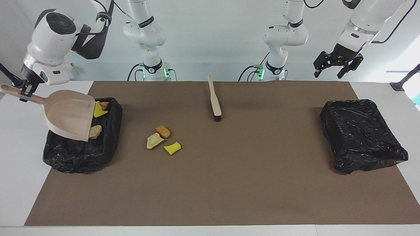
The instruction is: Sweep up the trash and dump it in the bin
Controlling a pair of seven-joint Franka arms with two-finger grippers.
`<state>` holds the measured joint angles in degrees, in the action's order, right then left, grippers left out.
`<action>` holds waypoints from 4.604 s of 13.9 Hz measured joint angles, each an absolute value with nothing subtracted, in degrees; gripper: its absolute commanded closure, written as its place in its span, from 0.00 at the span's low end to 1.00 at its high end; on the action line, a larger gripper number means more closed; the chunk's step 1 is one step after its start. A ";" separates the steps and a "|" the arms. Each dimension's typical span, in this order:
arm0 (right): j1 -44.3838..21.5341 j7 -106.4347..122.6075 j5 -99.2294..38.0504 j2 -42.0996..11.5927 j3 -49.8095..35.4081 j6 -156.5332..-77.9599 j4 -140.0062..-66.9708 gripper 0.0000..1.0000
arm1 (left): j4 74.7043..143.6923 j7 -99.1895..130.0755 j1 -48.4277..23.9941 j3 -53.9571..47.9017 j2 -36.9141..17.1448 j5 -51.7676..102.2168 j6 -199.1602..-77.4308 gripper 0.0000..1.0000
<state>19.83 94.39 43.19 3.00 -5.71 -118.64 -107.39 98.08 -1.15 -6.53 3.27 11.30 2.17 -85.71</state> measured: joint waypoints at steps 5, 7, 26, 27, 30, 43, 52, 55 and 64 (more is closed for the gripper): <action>16.53 88.14 33.39 2.66 -6.14 -114.87 -107.41 1.00 | 96.75 -1.12 -6.52 3.17 11.27 1.01 -82.16 0.00; 14.33 80.65 30.06 2.10 -6.22 -112.15 -107.43 1.00 | 96.75 -1.05 -6.52 3.22 11.28 1.00 -82.13 0.00; -11.75 3.79 4.87 -9.83 -6.78 -108.76 -103.43 1.00 | 96.39 -1.02 -6.51 3.29 11.28 0.94 -82.17 0.00; -13.41 0.76 3.87 -10.80 -6.81 -108.76 -102.40 1.00 | 96.39 -1.02 -6.51 3.29 11.28 0.94 -82.17 0.00; -17.08 -8.14 0.98 -14.15 -6.81 -108.97 -99.70 1.00 | 96.39 -1.02 -6.51 3.29 11.28 0.94 -82.17 0.00; -25.15 -31.47 -4.45 -28.70 -6.62 -116.39 -89.71 0.00 | 96.39 -1.02 -6.51 3.29 11.28 0.93 -82.17 0.00; -24.42 -31.45 -4.45 -21.71 -6.36 -111.45 -89.56 0.00 | 96.39 -1.02 -6.51 3.29 11.28 0.93 -82.17 0.00; -24.11 -30.82 -4.50 -16.42 -6.36 -109.04 -93.86 0.00 | 96.39 -1.02 -6.51 3.29 11.28 0.93 -82.17 0.00; -29.27 -30.62 -12.59 1.66 -6.92 -113.36 -119.23 0.00 | 96.39 -1.02 -6.51 3.29 11.28 0.93 -82.17 0.00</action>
